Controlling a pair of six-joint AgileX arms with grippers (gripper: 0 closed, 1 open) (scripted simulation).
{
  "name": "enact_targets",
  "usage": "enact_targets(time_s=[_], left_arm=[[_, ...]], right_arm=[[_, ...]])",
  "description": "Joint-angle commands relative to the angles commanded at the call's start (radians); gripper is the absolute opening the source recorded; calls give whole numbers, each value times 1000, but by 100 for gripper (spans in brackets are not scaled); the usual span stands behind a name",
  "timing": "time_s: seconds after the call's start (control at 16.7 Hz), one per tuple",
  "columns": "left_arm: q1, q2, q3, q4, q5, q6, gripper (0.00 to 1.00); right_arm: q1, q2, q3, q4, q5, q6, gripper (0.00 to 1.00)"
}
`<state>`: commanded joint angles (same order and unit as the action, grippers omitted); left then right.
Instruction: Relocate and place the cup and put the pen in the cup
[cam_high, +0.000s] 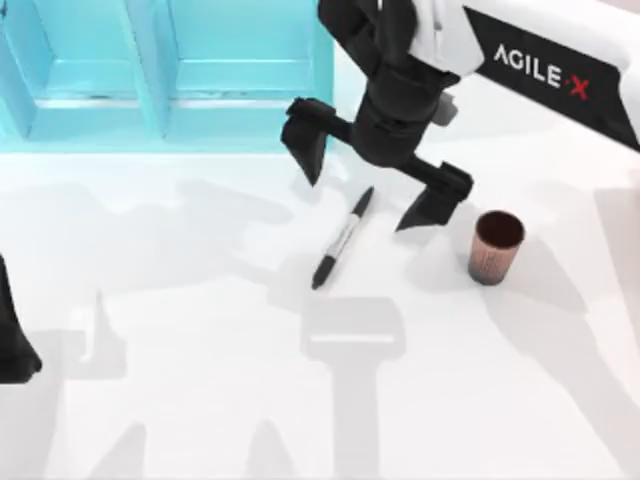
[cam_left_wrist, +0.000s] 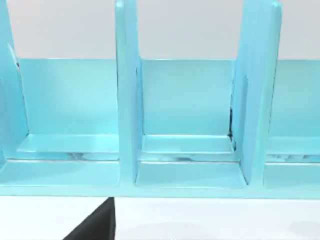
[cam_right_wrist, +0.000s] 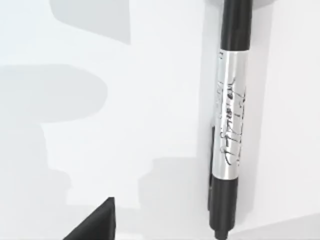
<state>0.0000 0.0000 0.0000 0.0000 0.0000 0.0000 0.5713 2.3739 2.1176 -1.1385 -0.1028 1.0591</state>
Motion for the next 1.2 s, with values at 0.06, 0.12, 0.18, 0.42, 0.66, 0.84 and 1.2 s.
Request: enact_targets(time_s=[0.06, 0.12, 0.18, 0.42, 0.66, 0.84, 1.2], left_arm=[[0, 0, 0, 0, 0, 0, 100], [0, 0, 0, 0, 0, 0, 100], [0, 0, 0, 0, 0, 0, 100], [0, 0, 0, 0, 0, 0, 100], [0, 0, 0, 0, 0, 0, 100], [0, 0, 0, 0, 0, 0, 100], [0, 0, 0, 0, 0, 0, 100]], right_arm=[[3, 13, -9, 13, 0, 2, 100], [6, 31, -20, 35, 1, 5, 100], [9, 50, -31, 68, 1, 7, 100], [20, 132, -77, 226, 4, 18, 100], [27, 162, -99, 262, 5, 24, 100], [27, 162, -99, 262, 5, 24, 92], [27, 162, -99, 262, 5, 24, 47]])
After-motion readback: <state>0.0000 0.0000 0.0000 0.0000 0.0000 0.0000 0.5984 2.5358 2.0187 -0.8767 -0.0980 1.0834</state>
